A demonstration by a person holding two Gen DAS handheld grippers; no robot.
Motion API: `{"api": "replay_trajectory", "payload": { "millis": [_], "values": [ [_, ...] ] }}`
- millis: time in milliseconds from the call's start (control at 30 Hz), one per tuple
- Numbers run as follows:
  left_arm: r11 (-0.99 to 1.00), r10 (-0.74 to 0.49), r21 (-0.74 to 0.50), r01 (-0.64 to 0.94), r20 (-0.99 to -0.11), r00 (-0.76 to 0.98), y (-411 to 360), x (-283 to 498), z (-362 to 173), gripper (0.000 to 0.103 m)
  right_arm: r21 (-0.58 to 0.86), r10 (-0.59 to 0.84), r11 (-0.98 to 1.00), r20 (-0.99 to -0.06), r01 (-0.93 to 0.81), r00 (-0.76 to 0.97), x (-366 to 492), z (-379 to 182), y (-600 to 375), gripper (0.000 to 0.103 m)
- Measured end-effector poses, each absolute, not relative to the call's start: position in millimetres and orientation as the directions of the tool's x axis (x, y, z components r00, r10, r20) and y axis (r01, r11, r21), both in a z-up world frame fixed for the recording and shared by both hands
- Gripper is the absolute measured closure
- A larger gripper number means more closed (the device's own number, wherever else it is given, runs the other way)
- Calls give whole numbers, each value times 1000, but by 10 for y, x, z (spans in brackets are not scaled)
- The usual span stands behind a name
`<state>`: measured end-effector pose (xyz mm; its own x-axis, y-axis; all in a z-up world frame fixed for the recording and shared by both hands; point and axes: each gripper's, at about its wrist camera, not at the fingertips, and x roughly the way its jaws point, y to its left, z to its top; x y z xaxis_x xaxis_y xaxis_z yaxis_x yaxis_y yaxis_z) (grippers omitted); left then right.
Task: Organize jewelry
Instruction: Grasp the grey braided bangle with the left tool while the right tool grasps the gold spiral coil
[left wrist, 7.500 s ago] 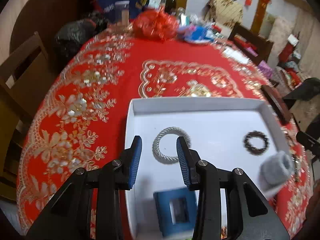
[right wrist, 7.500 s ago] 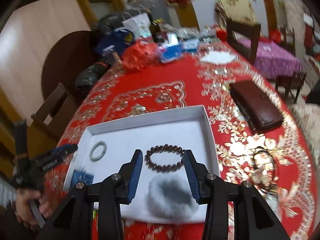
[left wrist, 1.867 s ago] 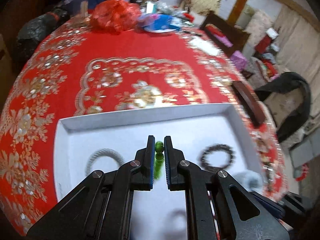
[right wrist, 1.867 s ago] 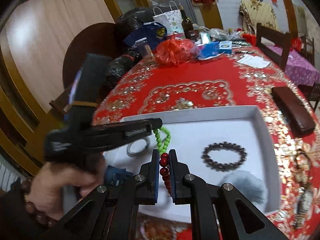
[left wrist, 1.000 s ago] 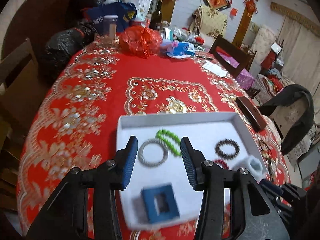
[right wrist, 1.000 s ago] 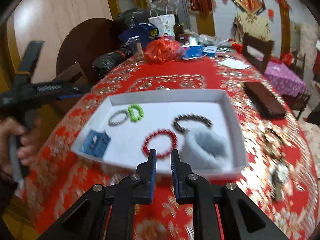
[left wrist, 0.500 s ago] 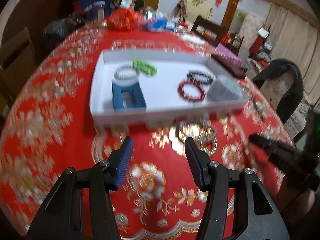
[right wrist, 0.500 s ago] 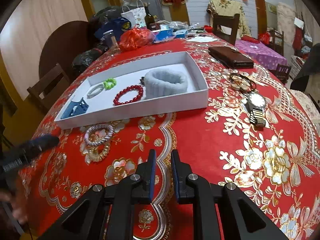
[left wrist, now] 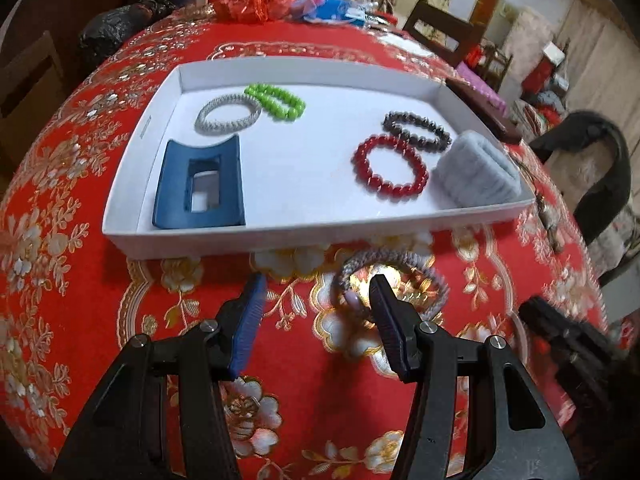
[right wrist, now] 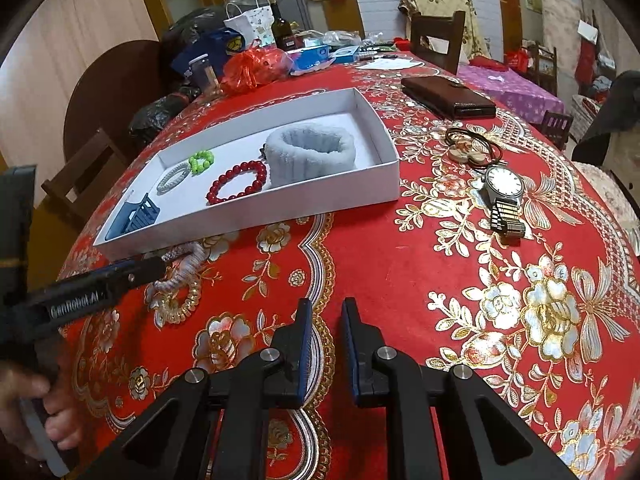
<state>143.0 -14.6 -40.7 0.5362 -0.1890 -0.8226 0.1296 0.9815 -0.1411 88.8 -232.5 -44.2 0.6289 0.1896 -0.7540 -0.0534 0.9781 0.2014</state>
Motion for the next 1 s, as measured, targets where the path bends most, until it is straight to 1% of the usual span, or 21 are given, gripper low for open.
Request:
{"api": "replay_trajectory", "payload": {
  "millis": [100, 133, 167, 233, 267, 333, 433, 500, 533, 567, 600, 733, 833, 900, 933, 1000],
  "values": [
    [986, -124, -39, 161, -821, 557, -166, 1311, -446, 53, 209, 195, 976, -753, -53, 629, 885, -443, -2335, 89],
    [985, -113, -18, 171, -816, 567, -158, 1270, -454, 54, 211, 197, 976, -752, -53, 629, 882, -443, -2337, 89],
    [984, -122, -24, 177, -813, 569, -112, 1219, -458, 56, 211, 197, 976, -753, -53, 628, 884, -439, -2336, 89],
    [985, -123, -29, 172, -814, 568, -21, 1153, -453, 74, 210, 196, 976, -753, -53, 628, 884, -441, -2337, 89],
    [985, -127, -37, 168, -815, 566, 34, 1113, -449, 80, 209, 196, 976, -753, -53, 628, 883, -441, -2337, 89],
    [985, -139, -53, 164, -809, 571, 152, 986, -452, 89, 211, 197, 976, -753, -53, 628, 883, -441, -2338, 89],
    [980, -145, -32, 196, -790, 595, 214, 787, -464, 91, 208, 195, 977, -753, -53, 628, 882, -442, -2333, 89],
    [979, -170, -60, 196, -777, 607, 264, 716, -476, 94, 187, 186, 980, -753, -66, 632, 871, -427, -2287, 89],
    [978, -185, -86, 188, -771, 609, 297, 702, -484, 95, 190, 207, 977, -745, -96, 634, 863, -411, -2239, 89],
    [978, -192, -99, 182, -766, 613, 318, 685, -484, 95, 221, 265, 964, -725, -149, 636, 849, -386, -2164, 89],
    [978, -191, -99, 181, -765, 615, 322, 680, -483, 95, 234, 296, 955, -714, -183, 635, 844, -367, -2098, 89],
    [978, -195, -104, 181, -765, 614, 319, 688, -482, 95, 209, 362, 928, -693, -307, 623, 886, -262, -1716, 89],
    [977, -203, -115, 181, -764, 612, 336, 684, -485, 95, 165, 352, 924, -722, -345, 596, 1009, -277, -1509, 89],
    [977, -204, -116, 180, -764, 612, 338, 683, -484, 95, 131, 319, 927, -769, -353, 554, 1109, -354, -1410, 89],
    [977, -204, -116, 180, -764, 612, 341, 684, -484, 95, 110, 299, 928, -790, -356, 535, 1136, -408, -1378, 87],
    [977, -203, -115, 181, -764, 612, 340, 683, -484, 95, 86, 293, 921, -793, -379, 534, 1141, -451, -1328, 86]
  ]
}}
